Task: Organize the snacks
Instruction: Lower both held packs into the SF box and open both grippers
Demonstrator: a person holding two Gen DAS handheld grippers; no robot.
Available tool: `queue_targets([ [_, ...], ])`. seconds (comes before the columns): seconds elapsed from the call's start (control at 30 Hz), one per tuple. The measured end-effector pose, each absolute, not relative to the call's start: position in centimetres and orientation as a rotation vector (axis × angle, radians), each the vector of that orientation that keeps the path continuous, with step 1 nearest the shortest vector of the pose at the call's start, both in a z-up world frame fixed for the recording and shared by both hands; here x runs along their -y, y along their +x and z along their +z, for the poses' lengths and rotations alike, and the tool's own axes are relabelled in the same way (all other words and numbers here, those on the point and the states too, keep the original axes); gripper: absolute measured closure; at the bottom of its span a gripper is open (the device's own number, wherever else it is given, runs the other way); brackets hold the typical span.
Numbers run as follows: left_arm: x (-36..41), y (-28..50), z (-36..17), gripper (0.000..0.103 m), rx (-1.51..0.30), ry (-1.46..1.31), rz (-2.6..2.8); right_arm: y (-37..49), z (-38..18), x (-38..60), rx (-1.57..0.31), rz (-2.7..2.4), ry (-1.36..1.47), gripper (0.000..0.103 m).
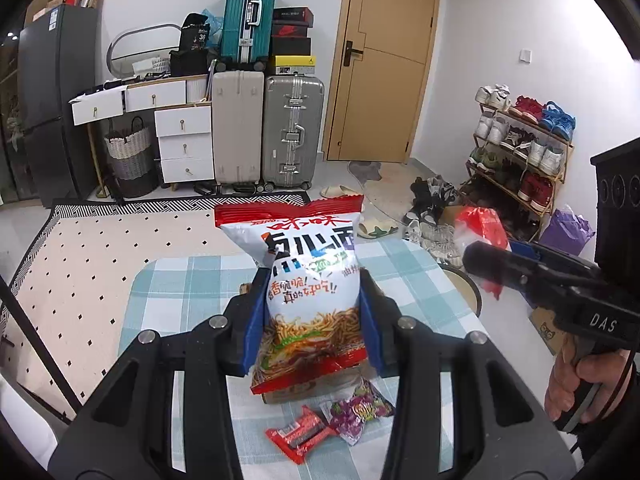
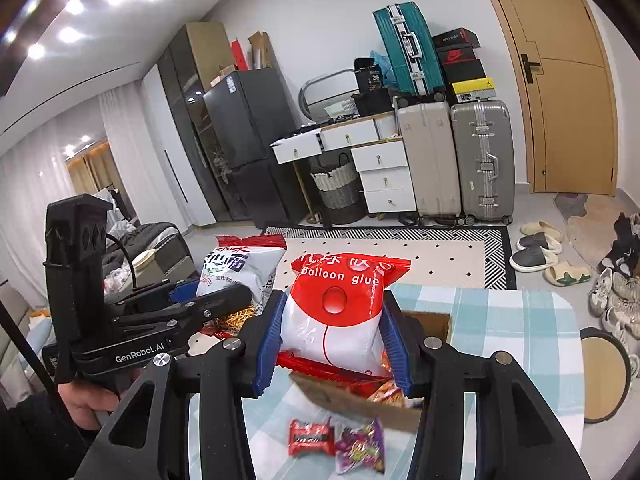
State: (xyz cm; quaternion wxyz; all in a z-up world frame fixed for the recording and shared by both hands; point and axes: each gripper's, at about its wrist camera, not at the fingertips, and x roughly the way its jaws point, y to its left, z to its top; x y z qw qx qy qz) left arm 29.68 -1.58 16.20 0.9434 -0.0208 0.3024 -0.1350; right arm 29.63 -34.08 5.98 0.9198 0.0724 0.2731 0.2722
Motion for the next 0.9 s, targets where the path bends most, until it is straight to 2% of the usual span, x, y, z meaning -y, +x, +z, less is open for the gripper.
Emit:
queue_targets([
  [0.27, 3.5, 37.9, 13.7, 0.064, -0.675, -0.03, -0.278, 36.2, 3.1, 33.5, -0.63, 0.523, 0.164, 0.057],
  [0.5, 4.0, 43.8, 7.9, 0.064, -0.761, -0.023, -0.267, 40.9, -1.4, 32.5, -0.703, 0.499, 0.128, 0.057],
  [0.9, 5.0, 49.3, -1.6, 0.064, -0.884, 0.011, -0.264, 44.7, -8.8, 32.0, -0.808, 0.486, 0.085, 0.056],
])
